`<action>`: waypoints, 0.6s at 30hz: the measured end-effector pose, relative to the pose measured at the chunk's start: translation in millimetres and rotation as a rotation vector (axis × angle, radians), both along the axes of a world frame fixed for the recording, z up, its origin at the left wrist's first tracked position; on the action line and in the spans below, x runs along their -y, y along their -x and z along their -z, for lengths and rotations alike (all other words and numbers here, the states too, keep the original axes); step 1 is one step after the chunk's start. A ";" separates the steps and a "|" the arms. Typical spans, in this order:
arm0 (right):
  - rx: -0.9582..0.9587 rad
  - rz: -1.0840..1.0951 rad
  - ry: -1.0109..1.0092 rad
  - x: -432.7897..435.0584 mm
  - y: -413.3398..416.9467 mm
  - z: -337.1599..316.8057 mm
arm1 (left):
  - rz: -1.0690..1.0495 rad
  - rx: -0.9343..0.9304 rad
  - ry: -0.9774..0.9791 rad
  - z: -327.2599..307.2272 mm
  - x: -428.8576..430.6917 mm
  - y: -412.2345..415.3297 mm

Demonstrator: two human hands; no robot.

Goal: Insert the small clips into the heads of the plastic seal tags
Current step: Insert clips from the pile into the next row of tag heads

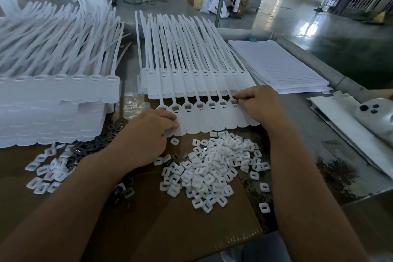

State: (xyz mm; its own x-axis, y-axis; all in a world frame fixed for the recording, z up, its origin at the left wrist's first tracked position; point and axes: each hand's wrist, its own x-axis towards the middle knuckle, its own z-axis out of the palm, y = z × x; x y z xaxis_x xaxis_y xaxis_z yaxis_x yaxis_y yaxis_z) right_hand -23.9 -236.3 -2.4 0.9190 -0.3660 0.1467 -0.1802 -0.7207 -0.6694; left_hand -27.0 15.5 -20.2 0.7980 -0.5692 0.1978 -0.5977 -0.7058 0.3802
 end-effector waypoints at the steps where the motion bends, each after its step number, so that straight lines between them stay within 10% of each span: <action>1: 0.004 0.007 0.009 0.4 -0.4 0.3 | 0.001 0.003 0.002 0.2 0.0 -0.1; 18: 0.005 0.001 0.085 -3.8 -3.5 -1.0 | 0.033 0.018 0.038 -1.5 -0.3 -2.3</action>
State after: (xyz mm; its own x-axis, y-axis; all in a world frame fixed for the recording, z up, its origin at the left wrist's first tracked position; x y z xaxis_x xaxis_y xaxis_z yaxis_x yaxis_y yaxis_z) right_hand -20.4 -232.5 -1.5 0.9178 -0.3527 0.1823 -0.1774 -0.7751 -0.6064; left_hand -24.7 15.7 -18.7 0.7749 -0.5874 0.2336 -0.6276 -0.6708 0.3952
